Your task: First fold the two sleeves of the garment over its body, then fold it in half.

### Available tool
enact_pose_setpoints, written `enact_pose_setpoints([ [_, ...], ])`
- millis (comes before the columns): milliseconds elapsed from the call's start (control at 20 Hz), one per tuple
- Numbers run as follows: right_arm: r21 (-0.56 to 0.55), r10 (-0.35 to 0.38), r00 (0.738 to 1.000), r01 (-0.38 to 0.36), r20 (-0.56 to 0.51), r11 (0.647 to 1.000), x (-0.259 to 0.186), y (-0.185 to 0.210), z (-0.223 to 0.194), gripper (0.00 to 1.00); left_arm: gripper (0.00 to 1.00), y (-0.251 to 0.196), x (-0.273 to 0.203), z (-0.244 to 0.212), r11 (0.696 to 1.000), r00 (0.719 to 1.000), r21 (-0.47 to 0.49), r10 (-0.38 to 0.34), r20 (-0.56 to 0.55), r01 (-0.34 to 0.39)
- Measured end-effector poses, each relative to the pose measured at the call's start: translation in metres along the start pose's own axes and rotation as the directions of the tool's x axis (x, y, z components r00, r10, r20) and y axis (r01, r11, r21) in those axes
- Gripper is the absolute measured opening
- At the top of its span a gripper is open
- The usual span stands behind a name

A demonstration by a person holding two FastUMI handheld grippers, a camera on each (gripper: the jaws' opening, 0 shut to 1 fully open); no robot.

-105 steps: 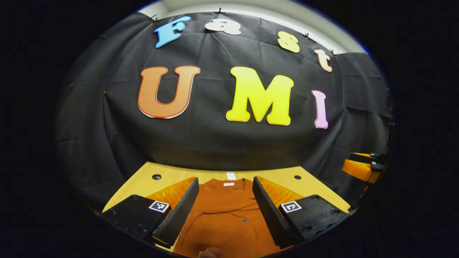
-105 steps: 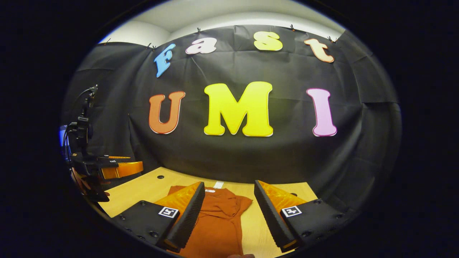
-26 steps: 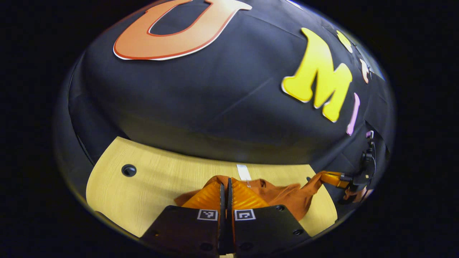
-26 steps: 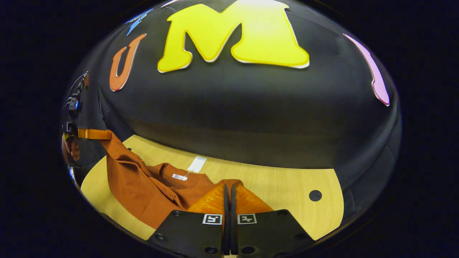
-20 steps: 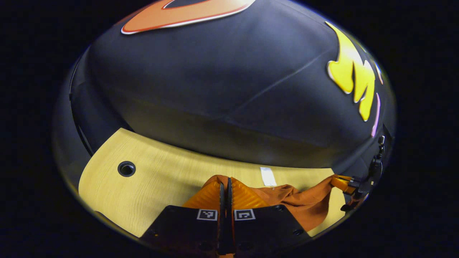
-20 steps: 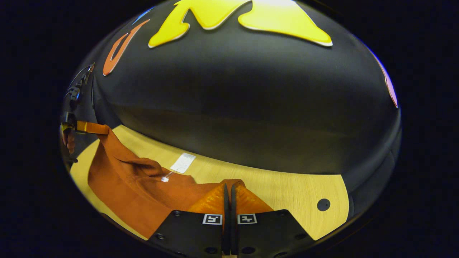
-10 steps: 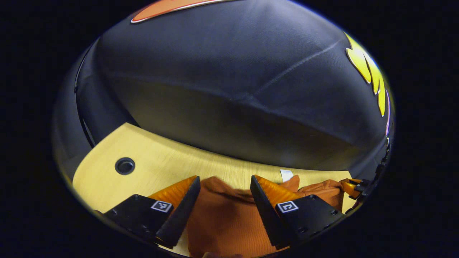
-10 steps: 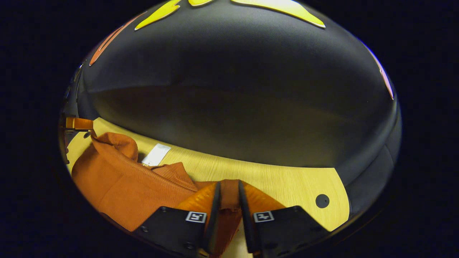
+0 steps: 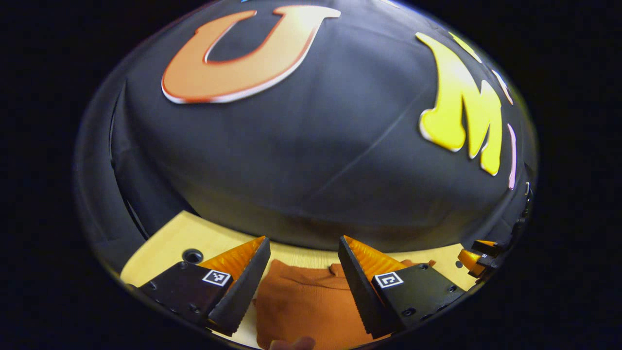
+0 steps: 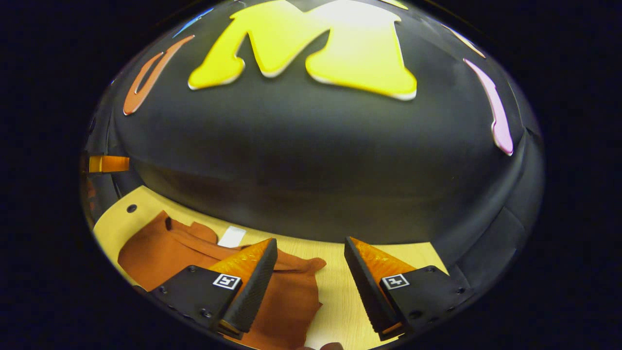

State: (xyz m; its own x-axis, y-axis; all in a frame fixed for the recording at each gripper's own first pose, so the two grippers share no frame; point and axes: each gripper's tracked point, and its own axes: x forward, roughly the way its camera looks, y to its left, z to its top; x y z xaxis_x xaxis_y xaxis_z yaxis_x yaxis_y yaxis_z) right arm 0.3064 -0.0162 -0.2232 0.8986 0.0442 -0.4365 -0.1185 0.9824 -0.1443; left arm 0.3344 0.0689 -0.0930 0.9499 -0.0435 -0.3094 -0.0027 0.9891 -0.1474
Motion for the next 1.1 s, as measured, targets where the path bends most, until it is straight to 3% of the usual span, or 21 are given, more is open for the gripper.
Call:
enact_pose_setpoints([
  [200,0.020,0.024,0.988,-0.027,0.153,0.999,-0.083,0.012,0.073,0.91,0.94,-0.025,-0.080,0.077,0.996,0.981,0.082,0.004,0.194,-0.021],
  [350,0.049,0.012,0.949,-0.029,0.316,0.998,-0.152,0.017,0.127,0.89,0.97,-0.043,-0.139,0.110,0.995,0.964,0.103,-0.013,0.265,-0.015],
  [400,0.065,0.005,0.942,-0.029,0.336,0.997,-0.170,0.020,0.133,0.90,0.97,-0.051,-0.158,0.118,0.994,0.958,0.109,-0.022,0.286,-0.009],
  [450,0.082,-0.001,0.936,-0.030,0.351,0.996,-0.191,0.022,0.139,0.90,0.89,-0.058,-0.176,0.123,0.994,0.954,0.113,-0.031,0.298,-0.003],
  [500,0.097,-0.006,0.931,-0.031,0.364,0.995,-0.209,0.021,0.144,0.91,0.97,-0.068,-0.199,0.127,0.992,0.950,0.127,-0.033,0.311,-0.007],
  [750,0.196,-0.055,0.908,-0.030,0.416,0.980,-0.278,0.016,0.144,0.95,0.97,-0.088,-0.271,0.117,0.989,0.937,0.151,-0.048,0.346,-0.005],
  [1100,0.176,-0.043,0.898,-0.039,0.439,0.984,-0.325,0.029,0.132,0.94,0.97,-0.094,-0.327,0.092,0.985,0.933,0.173,-0.043,0.358,-0.021],
])
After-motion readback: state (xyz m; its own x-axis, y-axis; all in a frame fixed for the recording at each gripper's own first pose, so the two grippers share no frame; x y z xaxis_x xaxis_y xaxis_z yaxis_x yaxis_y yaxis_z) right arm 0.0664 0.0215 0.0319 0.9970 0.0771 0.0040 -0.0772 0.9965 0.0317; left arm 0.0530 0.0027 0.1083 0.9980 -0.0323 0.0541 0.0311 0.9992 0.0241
